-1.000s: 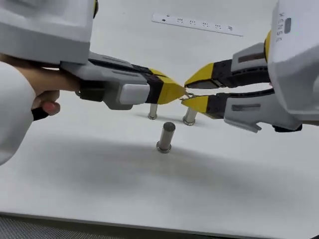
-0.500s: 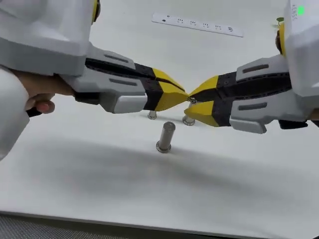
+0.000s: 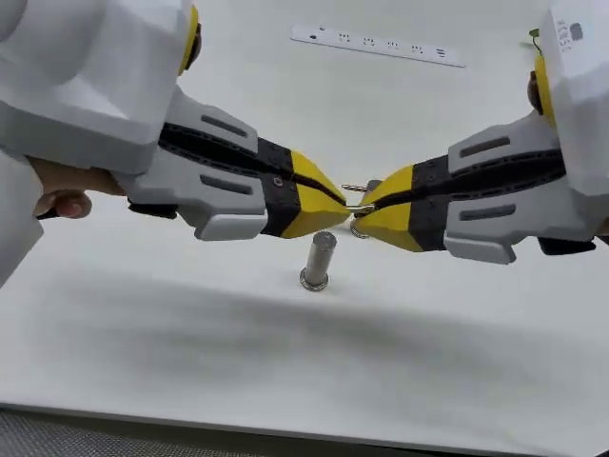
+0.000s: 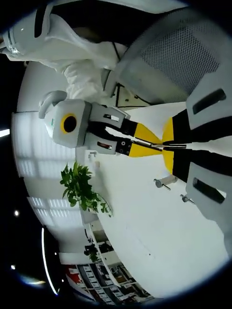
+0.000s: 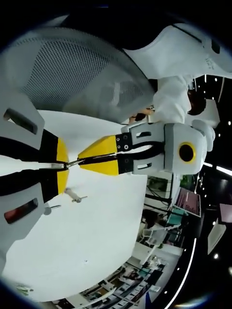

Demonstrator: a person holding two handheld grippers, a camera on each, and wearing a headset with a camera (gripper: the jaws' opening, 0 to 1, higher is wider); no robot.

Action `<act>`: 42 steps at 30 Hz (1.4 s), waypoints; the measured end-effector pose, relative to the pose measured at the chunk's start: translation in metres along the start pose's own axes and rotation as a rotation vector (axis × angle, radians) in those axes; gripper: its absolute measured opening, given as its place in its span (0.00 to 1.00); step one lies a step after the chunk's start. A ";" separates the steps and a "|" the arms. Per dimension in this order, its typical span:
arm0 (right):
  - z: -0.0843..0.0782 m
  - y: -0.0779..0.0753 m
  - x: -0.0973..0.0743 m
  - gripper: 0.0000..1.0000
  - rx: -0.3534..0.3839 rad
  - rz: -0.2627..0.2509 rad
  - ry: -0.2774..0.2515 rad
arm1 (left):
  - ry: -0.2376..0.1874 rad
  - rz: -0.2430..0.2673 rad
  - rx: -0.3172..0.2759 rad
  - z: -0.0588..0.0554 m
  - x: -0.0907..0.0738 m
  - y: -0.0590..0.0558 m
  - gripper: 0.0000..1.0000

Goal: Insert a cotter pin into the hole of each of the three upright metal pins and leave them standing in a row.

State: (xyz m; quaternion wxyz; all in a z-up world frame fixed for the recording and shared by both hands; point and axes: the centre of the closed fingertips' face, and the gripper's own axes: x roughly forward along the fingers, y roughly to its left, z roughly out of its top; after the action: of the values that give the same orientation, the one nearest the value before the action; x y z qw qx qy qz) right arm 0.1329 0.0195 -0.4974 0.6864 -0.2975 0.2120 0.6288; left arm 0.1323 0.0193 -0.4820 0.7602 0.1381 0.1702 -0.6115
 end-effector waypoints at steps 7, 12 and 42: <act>-0.006 0.009 -0.002 0.00 -0.032 0.066 0.039 | 0.033 -0.052 0.053 -0.001 0.004 -0.009 0.00; -0.005 0.011 -0.003 0.00 0.010 0.063 0.017 | 0.041 -0.065 0.034 -0.003 0.005 -0.011 0.00; -0.071 -0.010 0.009 0.00 0.250 -0.089 0.023 | 0.247 -0.013 0.030 -0.057 0.041 0.015 0.17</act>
State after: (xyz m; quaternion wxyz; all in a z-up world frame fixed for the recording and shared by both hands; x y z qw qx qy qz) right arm 0.1501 -0.0218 -0.5539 0.7428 -0.2260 0.2829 0.5631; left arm 0.1494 0.0099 -0.5509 0.7272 0.2226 0.2543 -0.5974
